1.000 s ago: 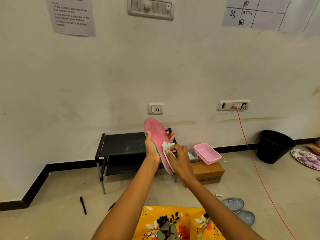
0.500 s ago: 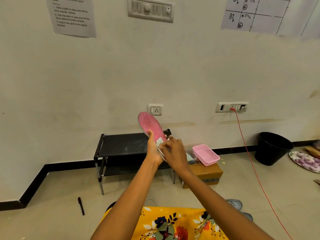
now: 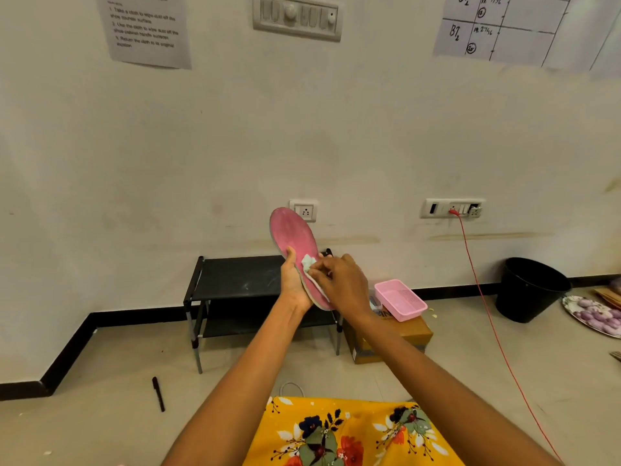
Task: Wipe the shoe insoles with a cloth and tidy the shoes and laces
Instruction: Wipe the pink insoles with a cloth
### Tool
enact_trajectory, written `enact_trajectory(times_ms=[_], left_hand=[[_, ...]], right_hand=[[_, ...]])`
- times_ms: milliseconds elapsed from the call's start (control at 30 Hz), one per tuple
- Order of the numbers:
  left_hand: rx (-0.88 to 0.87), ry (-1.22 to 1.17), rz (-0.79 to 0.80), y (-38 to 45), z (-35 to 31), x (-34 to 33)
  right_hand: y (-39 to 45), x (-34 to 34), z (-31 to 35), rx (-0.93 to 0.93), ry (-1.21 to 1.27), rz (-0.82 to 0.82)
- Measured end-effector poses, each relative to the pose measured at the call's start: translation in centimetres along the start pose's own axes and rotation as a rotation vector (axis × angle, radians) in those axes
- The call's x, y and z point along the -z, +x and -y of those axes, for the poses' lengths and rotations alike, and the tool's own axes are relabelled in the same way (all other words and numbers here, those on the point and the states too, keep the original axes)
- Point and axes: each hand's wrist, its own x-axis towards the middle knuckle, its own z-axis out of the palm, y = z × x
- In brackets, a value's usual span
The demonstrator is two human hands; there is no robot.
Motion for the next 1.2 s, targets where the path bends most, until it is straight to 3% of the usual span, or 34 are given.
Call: enact_trajectory(times_ms=[100,300,433,633,767,933,1067,1200], left_hand=[[-0.015,-0.017,-0.003,0.3,0.5,-0.2],[0.02,-0.1,-0.004,0.2,0.0,0.7],[-0.004,-0.042,-0.002,0.0,0.8,0.2],[-0.018,-0.144,-0.049,1.0,-0.2,1.6],[-0.003,-0.11,-0.013,1.1,-0.1,1.3],[0.081,-0.099,0.081,0.5,-0.1,0.1],[0.051,-0.096,0.064,-0.1,1.7,-0.4],[0.05,-0.119,0.0,-0.3,0.7,0.5]], right_hand=[[0.2,-0.2,-0.2,-0.167,0.026,-0.086],[-2.1,-0.6,-0.2,0.091,-0.07,-0.041],[-0.4,-0.1,-1.2,-0.125,-0.106,-0.089],[-3.5,-0.5,-0.2,0.124,0.042,0.046],[-2.6,-0.1,-1.0,-0.075,0.27,0.079],[-1.3,-0.6,-0.6,-0.174,0.297,0.028],[-0.2,-0.9,0.1,-0.269,0.217,-0.037],[-2.1,-1.6,0.9,-0.036,-0.051,-0.009]])
